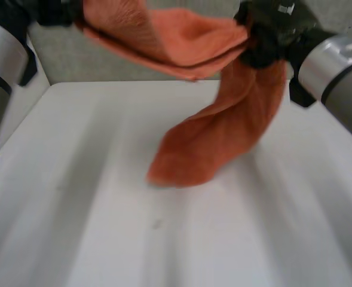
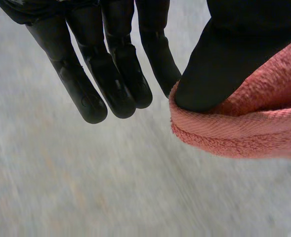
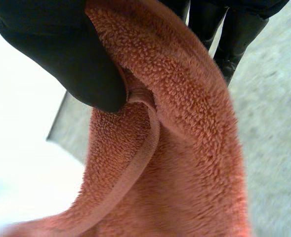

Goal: Fold the laundry

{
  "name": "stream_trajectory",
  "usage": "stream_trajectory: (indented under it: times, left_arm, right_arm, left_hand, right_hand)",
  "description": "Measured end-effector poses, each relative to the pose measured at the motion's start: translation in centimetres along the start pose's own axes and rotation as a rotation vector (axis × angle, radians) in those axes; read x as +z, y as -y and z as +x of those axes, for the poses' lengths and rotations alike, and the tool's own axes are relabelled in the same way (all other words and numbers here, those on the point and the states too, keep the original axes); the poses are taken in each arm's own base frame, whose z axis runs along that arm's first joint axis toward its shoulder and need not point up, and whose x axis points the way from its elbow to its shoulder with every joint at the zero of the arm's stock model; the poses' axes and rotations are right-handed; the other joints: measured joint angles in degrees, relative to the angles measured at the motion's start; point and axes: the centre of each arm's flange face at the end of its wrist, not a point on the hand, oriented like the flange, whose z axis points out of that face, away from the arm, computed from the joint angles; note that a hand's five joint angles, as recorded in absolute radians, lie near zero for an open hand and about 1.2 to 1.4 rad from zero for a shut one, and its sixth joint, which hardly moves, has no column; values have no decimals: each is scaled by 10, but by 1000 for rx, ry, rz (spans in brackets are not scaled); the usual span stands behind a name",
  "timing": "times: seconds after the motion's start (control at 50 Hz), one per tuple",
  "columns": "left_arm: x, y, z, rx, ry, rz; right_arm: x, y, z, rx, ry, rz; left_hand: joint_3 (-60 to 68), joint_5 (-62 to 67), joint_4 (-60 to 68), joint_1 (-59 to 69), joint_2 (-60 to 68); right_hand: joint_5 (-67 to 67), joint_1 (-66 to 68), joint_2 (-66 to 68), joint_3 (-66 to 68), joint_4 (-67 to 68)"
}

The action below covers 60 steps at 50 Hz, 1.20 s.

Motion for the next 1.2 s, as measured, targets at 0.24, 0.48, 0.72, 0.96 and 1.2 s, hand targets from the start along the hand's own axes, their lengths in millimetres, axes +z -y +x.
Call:
stream_trajectory:
  times: [0.24, 0.48, 0.72, 0.96, 1.2]
  left_arm:
    - [-26, -170, 6, -54, 3, -476]
    - [-60, -230, -9, -27, 78, -695]
    - [-71, -163, 0, -5, 23, -616]
    - [-122, -116, 34, 145, -196, -567]
    - [-162, -146, 46, 426, -381, -685]
  right_arm:
    - [-46, -124, -109, -37, 302, -462]
    - [-36, -167, -110, -131, 226, -589]
    - [-39, -99, -67, -106, 95, -425]
    - [-63, -111, -28, -85, 64, -497]
    - [-78, -143, -5, -217, 43, -591]
  left_hand:
    - [0, 0, 0, 0, 0]
    - [-177, -162, -180, -195, -180]
    - [-548, -515, -556, -524, -557]
    - [-547, -513, -554, -522, -556]
    - [-458, -415, -457, -429, -460]
  right_hand:
    - [-2, -4, -5, -4, -6]
    - [-518, -432, -540, -549, -547]
    - [-523, -432, -542, -555, -548]
    - [-523, -432, -542, -555, -548]
    - [-523, -432, -542, -553, -548]
